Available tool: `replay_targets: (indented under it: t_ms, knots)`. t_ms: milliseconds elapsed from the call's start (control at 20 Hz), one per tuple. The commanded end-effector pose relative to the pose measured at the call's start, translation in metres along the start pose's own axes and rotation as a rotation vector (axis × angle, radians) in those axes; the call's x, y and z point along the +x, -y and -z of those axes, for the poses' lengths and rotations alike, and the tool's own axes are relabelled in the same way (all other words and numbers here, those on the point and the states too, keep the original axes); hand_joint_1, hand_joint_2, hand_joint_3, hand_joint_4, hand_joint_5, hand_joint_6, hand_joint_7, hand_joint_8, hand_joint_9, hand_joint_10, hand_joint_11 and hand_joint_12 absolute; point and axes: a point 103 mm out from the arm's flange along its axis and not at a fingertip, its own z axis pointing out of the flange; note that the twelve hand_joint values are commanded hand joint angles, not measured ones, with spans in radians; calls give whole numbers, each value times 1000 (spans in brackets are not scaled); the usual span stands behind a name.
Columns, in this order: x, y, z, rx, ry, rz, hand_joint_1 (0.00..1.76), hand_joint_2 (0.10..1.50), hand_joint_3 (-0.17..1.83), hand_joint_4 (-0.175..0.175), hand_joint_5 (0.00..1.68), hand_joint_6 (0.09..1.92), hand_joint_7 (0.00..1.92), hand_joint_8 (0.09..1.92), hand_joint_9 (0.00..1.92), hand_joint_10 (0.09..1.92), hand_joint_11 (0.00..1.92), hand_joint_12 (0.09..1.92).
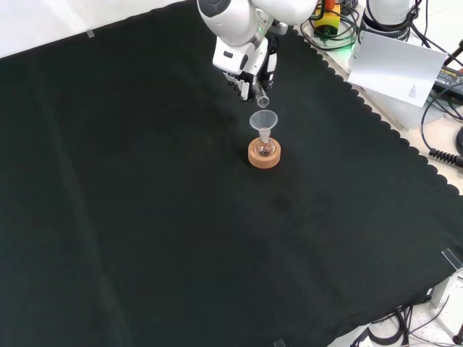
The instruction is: Pour the water from the graduated cylinder into the round-bottom flask.
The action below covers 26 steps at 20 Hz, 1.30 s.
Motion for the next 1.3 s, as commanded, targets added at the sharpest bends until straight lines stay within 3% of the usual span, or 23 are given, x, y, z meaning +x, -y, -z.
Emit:
replay_targets:
  t_ms: [50, 350, 1300]
  knots:
    - [0, 0, 4, 31, 36, -16, 1122, 1146, -25, -115, 962, 1066, 1387, 247, 1536, 87, 1444, 649]
    - [6, -3, 10, 67, 98, -40, 1122, 1147, -25, -115, 962, 1066, 1388, 245, 1536, 87, 1443, 648]
    - [15, -2, 26, 93, 163, -70, 1122, 1149, -28, -114, 961, 1068, 1392, 241, 1538, 87, 1443, 647]
